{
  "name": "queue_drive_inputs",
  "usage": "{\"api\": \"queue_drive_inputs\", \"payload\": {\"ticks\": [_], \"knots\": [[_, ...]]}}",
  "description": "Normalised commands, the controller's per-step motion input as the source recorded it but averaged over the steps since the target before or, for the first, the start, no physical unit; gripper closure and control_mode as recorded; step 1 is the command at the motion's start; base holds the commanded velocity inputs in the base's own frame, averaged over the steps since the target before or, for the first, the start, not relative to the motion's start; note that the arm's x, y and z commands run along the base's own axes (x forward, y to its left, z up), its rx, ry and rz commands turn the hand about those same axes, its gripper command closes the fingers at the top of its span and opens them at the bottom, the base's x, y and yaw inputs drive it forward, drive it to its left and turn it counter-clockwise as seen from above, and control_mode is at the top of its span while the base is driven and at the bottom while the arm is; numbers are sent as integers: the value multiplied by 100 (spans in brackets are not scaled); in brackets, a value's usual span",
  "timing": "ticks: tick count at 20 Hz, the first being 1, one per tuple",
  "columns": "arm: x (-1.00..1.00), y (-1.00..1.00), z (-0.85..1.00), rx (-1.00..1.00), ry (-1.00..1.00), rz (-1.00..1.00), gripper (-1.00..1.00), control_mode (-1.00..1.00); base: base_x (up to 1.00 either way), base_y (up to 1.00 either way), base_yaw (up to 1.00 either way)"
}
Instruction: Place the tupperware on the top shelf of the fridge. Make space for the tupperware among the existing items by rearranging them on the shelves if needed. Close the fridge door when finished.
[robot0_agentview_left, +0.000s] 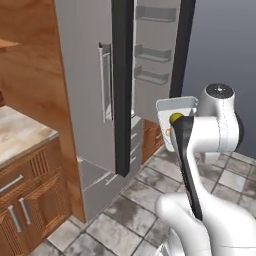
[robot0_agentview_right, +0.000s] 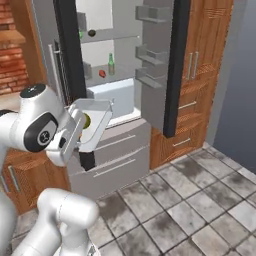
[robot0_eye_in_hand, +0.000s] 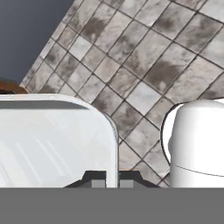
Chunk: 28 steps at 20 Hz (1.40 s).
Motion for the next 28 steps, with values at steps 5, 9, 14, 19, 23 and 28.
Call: {"api": "queue_drive_inputs", "payload": {"ticks": [5,9,14,19,23,28], "knots": [[0,0,0,0,0,0,100,100,44,-73,-4],[0,0,0,0,0,0,100,100,97,-55,43],[0,0,0,0,0,0,100,100,82,-60,58],[0,0,0,0,0,0,100,100,73,-62,59],[0,0,0,0,0,0,100,100,75,-51,58],[0,0,0,0,0,0,100,100,78,-55,53]]}}
